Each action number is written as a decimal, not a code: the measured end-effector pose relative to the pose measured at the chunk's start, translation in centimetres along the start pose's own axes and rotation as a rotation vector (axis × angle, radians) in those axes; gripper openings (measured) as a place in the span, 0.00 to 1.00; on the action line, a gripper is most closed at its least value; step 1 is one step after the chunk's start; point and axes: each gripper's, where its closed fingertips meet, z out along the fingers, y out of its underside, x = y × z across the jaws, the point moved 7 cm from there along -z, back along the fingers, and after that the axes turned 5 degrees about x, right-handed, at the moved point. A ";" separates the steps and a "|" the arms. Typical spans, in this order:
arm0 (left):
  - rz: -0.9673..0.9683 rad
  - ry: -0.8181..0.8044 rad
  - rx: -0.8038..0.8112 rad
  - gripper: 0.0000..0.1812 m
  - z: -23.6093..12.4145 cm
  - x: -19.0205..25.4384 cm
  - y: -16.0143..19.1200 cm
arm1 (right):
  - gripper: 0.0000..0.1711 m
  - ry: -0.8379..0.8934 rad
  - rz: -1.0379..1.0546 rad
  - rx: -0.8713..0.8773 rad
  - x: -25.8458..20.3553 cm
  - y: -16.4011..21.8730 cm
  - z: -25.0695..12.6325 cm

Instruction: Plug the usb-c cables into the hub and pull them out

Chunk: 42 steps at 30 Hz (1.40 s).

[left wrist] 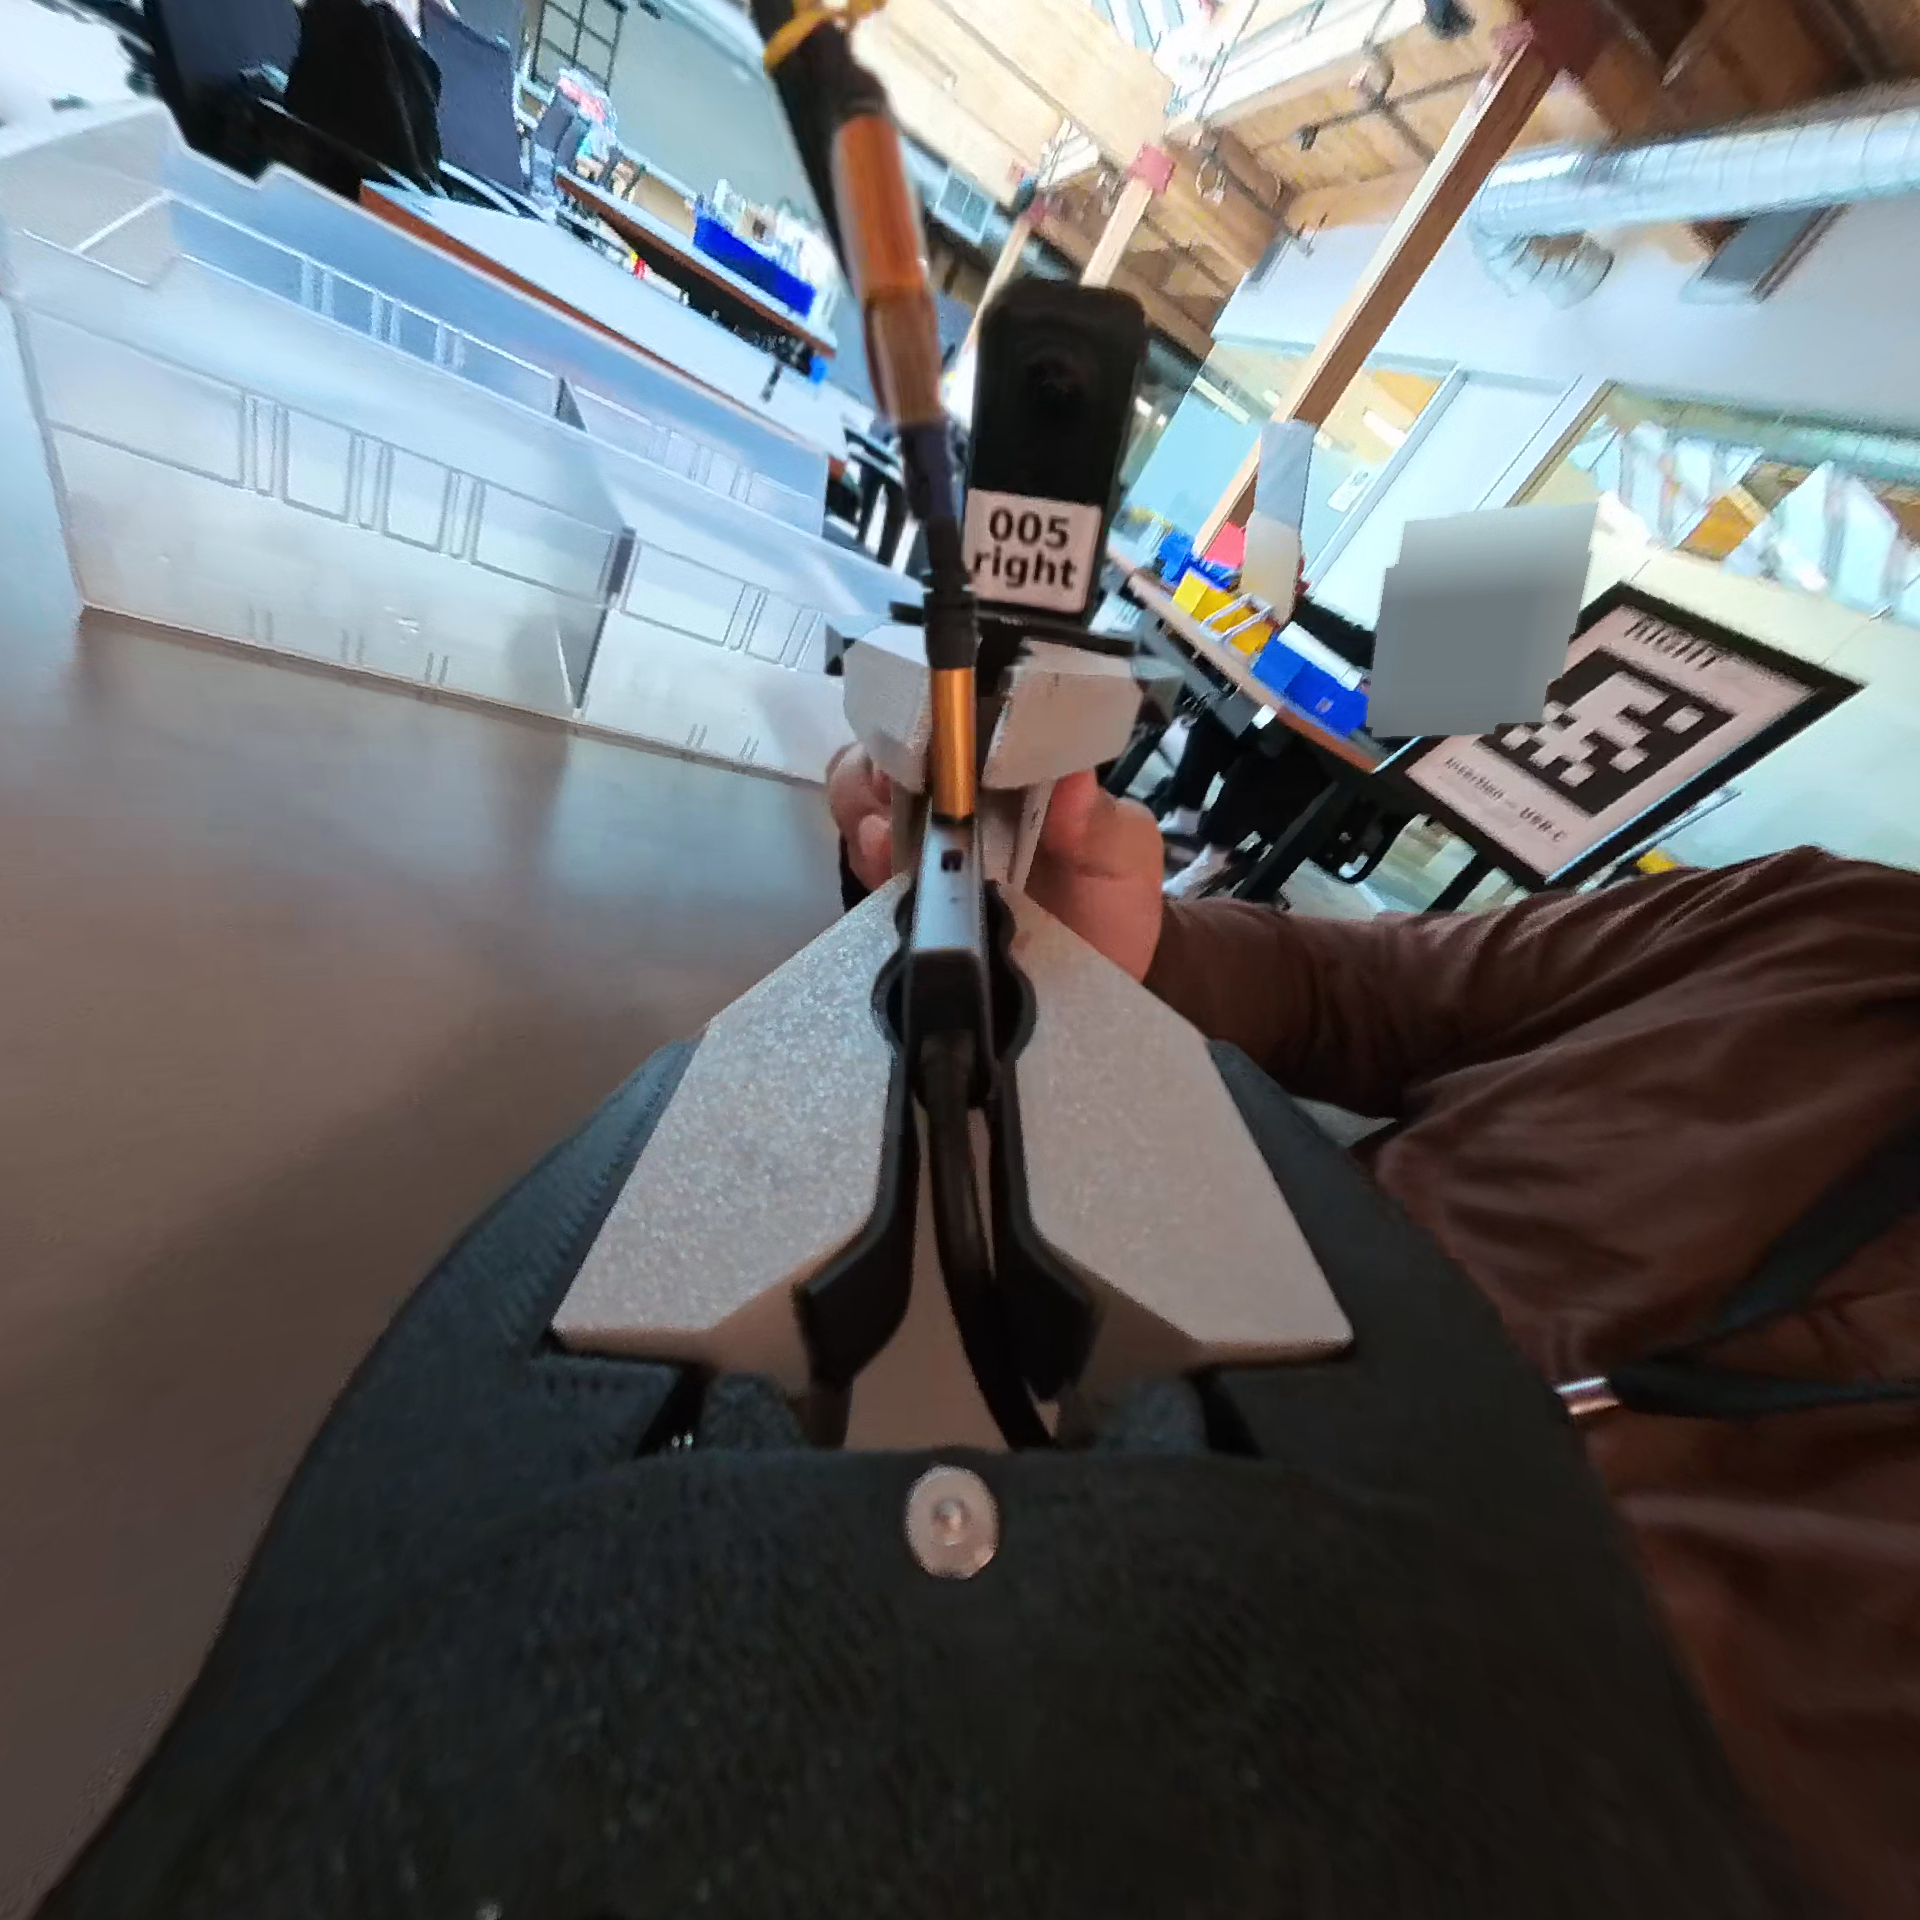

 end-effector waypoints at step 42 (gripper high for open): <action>0.055 0.094 0.201 0.04 -1.0 1.1 -1.7 | 0.01 -0.029 0.004 0.024 -1.5 -1.8 -0.2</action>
